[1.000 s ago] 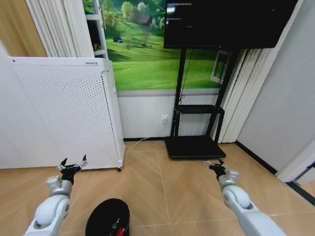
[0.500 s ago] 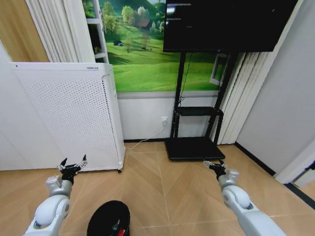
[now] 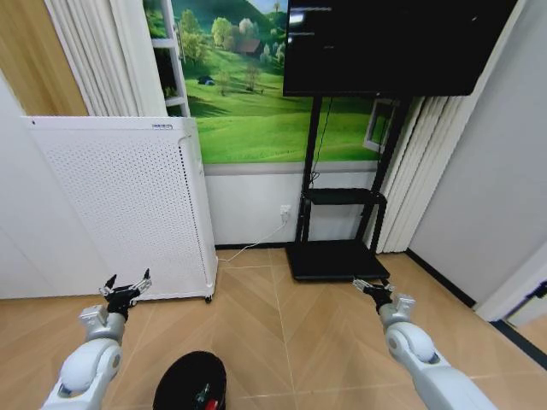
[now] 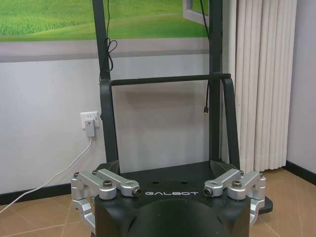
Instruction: Pick up the trash bin and place the garbage on the floor into it.
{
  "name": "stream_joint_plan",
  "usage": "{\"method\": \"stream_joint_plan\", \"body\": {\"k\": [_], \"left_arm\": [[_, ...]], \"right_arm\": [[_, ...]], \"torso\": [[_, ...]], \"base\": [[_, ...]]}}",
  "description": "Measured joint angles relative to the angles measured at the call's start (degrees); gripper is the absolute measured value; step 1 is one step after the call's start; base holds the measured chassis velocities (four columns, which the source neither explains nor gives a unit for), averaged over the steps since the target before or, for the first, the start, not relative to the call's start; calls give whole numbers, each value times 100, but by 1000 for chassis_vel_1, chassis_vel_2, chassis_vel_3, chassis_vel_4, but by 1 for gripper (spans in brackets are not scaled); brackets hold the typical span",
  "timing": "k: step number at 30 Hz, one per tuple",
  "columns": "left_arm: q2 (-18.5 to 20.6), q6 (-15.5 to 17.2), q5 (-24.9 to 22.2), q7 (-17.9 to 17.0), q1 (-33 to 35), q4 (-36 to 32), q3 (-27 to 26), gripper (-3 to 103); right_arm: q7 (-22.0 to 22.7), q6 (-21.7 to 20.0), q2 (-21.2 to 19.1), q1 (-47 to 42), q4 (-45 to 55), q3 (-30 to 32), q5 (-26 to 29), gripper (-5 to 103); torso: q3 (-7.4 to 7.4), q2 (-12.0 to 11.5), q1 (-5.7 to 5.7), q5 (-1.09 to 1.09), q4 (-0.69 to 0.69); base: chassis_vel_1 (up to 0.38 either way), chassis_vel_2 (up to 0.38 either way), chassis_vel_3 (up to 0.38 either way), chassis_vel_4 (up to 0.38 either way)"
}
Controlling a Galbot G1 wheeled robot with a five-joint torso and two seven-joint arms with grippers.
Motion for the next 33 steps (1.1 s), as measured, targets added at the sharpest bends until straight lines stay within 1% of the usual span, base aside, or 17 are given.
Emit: {"method": "stream_joint_plan", "body": {"k": [3,6,12,14,26,31,33], "left_arm": [[0,0,0,0,0,0,0,100],[0,0,0,0,0,0,0,100],[0,0,0,1,0,0,0,100],[0,0,0,0,0,0,0,100],[0,0,0,0,0,0,0,100],[0,0,0,0,0,0,0,100],[0,0,0,0,0,0,0,100]], "right_arm": [[0,0,0,0,0,0,0,100],[0,0,0,0,0,0,0,100],[0,0,0,-1,0,0,0,100],[0,0,0,0,0,0,0,100],[0,0,0,0,0,0,0,100],[0,0,0,0,0,0,0,100],[0,0,0,0,0,0,0,100]], "torso": [[44,66,21,0,0],[128,182,55,0,0],[185,265,80,0,0],[248,363,116,0,0],[419,616,198,0,0],[512,759,247,0,0],[525,780,256,0,0]], "base": [[0,0,0,0],[0,0,0,0],[0,0,0,0],[0,0,0,0],[0,0,0,0],[0,0,0,0],[0,0,0,0]]}}
